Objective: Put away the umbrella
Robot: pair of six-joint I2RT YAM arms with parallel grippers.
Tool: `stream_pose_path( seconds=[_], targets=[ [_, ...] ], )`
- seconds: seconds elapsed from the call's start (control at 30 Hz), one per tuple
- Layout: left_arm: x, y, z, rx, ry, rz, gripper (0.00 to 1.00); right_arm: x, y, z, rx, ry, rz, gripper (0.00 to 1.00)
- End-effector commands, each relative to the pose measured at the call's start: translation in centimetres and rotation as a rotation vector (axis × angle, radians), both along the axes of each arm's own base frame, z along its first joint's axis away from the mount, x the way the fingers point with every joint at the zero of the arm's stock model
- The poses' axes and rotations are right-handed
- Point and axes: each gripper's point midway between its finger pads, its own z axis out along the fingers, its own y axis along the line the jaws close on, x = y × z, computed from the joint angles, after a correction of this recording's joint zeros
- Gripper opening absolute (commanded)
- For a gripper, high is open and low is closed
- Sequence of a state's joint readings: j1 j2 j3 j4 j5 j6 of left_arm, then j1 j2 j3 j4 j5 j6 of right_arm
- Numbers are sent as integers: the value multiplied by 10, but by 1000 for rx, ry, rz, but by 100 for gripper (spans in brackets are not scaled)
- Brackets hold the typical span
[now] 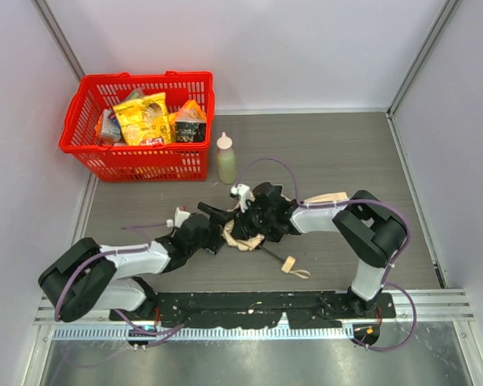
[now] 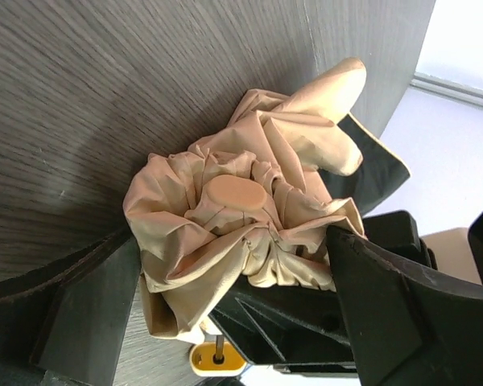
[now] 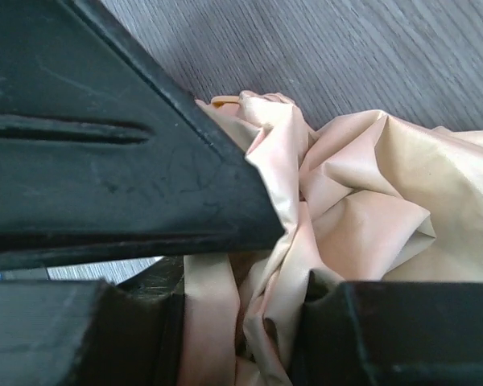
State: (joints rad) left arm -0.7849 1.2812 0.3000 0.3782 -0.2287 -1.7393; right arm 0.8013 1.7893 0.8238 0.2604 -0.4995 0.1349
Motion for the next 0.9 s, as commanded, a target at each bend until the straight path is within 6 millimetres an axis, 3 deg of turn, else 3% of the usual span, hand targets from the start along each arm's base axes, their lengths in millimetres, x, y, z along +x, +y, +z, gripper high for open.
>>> stream_pose_path(
  seconds=[0.0, 0.07, 0.13, 0.3, 0.47, 0.6, 0.63, 0.67, 0.7, 0.73, 0.77, 0.87],
  targets=[
    [1, 20, -23, 125, 92, 111, 100, -51, -49, -50, -232, 200, 11, 1],
    [8, 19, -24, 148, 88, 126, 98, -51, -47, -48, -234, 184, 20, 1],
    [12, 15, -28, 161, 92, 123, 90, -51, -46, -46, -234, 165, 33, 1],
    [5, 8, -59, 180, 123, 96, 60, -50, -41, -44, -243, 98, 73, 1],
    [0, 17, -65, 193, 71, 84, 22, -52, -46, -47, -275, 79, 85, 1],
    [-7, 20, -66, 234, 63, 40, 0, -41, -46, -37, -293, 23, 9, 3],
    [-8, 21, -67, 236, 66, 37, 0, -38, -46, -33, -302, 16, -11, 16],
    [-10, 21, -68, 236, 67, 29, 0, -30, -49, -28, -320, -11, -70, 23],
    [-11, 22, -69, 241, 66, 26, 0, -31, -51, -24, -339, -13, -83, 39],
    [-12, 22, -68, 243, 66, 22, 0, -26, -52, -13, -339, -39, -129, 46],
    [-13, 22, -68, 249, 63, 12, 0, -29, -54, -9, -357, -57, -143, 64],
    [-18, 26, -68, 285, 81, -1, 0, -18, -62, 32, -342, -156, -281, 74]
  ],
)
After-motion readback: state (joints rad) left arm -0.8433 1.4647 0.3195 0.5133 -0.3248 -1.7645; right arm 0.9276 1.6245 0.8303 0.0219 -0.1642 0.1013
